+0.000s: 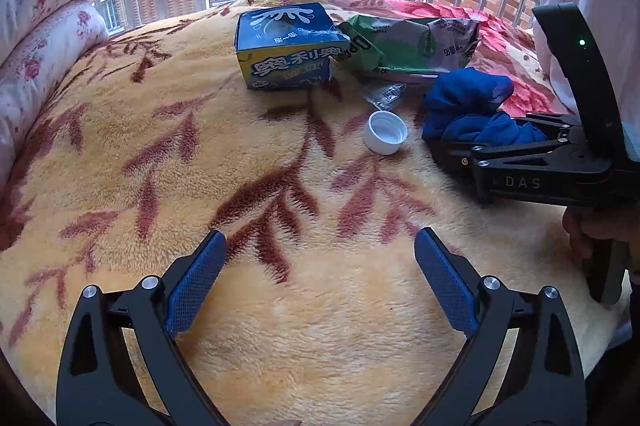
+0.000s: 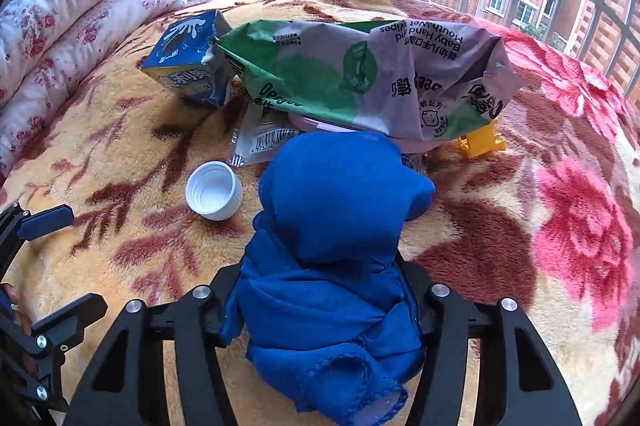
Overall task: Collect trash
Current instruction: 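Grasp the white bottle cap with the left tool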
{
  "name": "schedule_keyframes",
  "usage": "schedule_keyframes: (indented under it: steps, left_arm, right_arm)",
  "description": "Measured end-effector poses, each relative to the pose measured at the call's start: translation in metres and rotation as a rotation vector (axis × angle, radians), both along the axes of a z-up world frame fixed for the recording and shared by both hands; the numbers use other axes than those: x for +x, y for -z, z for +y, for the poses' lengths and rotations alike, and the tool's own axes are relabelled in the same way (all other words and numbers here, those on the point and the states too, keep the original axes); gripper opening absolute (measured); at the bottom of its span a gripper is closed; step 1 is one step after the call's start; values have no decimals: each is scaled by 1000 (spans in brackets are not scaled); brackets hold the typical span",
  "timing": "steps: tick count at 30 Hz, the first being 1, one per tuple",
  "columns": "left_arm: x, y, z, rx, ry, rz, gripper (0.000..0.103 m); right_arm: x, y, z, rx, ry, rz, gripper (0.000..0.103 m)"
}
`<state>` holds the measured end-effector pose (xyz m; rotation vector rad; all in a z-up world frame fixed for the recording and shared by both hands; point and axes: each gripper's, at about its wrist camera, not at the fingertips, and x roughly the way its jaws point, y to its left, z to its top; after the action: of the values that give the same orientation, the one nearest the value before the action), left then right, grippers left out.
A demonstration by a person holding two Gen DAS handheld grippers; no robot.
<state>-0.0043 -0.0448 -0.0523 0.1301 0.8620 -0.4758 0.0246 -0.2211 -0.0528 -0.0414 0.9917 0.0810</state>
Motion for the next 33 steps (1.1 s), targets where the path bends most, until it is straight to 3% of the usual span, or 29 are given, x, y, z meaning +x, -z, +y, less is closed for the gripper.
schedule_keyframes:
  steps: [6,13,18,28,33]
  left_arm:
    - [2,3,-1,8,-5,18,92]
    - [8,-9,-16,36,16,13,92]
    - [26,-22,-44,-10,39,39,92]
    - [71,8,-83,13,-28,138,92]
    - [74,6,-82,3,-51,106,91]
  right_arm:
    - [-24,-13,-33,50,91,-32,56]
    - [-90,-31,-68,46,173,-78,56]
    - [-128,-35,-86,35,234,-139,57]
    - [-135,-17,-104,82,286,-155,58]
    - [-132,-11,-105,94,288,-155,59]
